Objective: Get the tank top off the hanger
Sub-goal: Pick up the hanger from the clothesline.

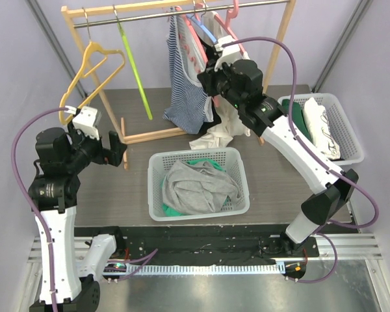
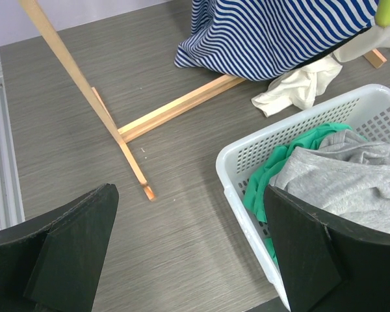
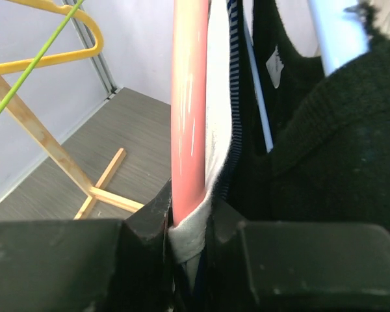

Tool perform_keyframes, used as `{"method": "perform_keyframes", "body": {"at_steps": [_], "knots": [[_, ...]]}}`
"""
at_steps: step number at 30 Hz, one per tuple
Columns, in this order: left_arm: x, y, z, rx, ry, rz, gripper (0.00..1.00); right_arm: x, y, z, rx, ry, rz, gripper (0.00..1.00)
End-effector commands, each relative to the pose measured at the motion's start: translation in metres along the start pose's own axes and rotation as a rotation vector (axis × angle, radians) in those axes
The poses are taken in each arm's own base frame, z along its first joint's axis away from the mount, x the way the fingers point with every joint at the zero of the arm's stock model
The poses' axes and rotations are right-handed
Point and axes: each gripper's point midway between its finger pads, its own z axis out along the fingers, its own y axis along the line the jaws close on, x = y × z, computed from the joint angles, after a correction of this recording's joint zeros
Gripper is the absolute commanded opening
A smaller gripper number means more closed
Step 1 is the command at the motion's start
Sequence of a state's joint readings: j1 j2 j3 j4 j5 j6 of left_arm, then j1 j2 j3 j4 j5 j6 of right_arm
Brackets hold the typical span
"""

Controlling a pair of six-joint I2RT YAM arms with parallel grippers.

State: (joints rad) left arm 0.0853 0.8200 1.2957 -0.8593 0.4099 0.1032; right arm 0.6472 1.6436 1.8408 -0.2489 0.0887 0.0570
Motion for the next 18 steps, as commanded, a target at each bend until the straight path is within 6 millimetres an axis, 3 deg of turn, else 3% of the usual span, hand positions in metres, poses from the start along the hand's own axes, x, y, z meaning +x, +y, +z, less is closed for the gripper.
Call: {"method": "perform_keyframes", "body": {"at_steps": [1,7,9,10,11,15,18], "knots": [[-0.011,-0.005,-0.003,0.019,-0.032,-0.011,1.00,-0.074,0.005,-0.034,-0.019,-0.268,-0.066,0.01],[-0.014,-0.005,-0.004,0.015,-0.040,-0.013,1.00,-0.108,0.007,-0.040,-0.022,-0.382,-0.074,0.01],[-0.016,-0.004,-0.004,0.010,-0.042,-0.013,1.00,-0.110,0.010,-0.035,-0.029,-0.379,-0.074,0.01],[-0.018,-0.003,-0.005,0.004,-0.046,-0.010,1.00,-0.122,0.012,-0.037,-0.040,-0.400,-0.074,0.01],[-0.018,-0.002,-0.005,0.001,-0.047,-0.012,1.00,-0.115,0.014,-0.030,-0.047,-0.375,-0.074,0.01],[-0.018,0.000,-0.005,-0.012,-0.047,-0.009,1.00,-0.121,0.017,-0.031,-0.061,-0.377,-0.058,0.01],[-0.019,0.002,-0.008,-0.024,-0.047,-0.004,1.00,-0.113,0.019,-0.042,-0.083,-0.337,-0.042,0.01]]}}
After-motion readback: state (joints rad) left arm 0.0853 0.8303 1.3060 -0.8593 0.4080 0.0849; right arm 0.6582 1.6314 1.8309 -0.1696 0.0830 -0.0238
